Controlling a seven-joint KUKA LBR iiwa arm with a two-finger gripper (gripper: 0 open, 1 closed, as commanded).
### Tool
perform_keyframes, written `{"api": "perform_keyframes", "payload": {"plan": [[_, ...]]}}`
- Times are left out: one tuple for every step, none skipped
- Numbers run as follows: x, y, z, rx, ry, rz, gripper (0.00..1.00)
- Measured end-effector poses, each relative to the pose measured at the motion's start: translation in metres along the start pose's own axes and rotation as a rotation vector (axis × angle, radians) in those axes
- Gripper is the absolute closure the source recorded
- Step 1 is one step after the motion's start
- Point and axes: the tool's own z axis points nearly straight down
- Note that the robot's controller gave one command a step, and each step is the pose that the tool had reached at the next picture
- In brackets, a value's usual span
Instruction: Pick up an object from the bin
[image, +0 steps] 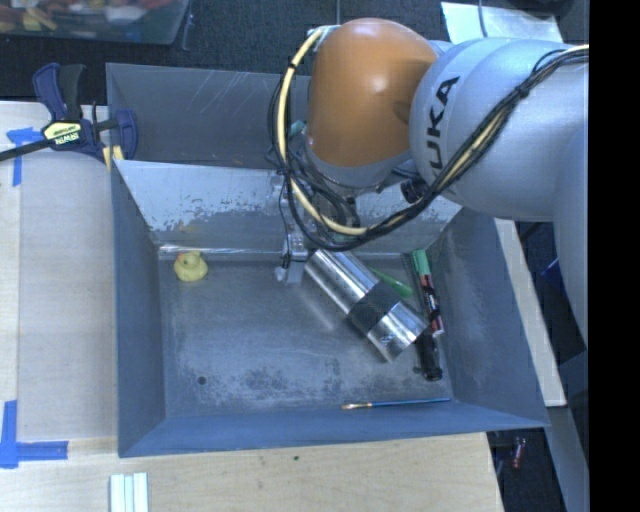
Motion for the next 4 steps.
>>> {"api": "perform_keyframes", "payload": {"plan": [[-0.002,-0.001,-0.005,-0.001,-0.009,0.003,0.0],[-0.01,0.062,0.15,-0.003,-0.009,0.136,0.0],[-0.009,0.089,0.067,-0.005,-0.026,0.127,0.0],[0.0,0.11,0.121,0.003,0.002,0.224,0.0]]}}
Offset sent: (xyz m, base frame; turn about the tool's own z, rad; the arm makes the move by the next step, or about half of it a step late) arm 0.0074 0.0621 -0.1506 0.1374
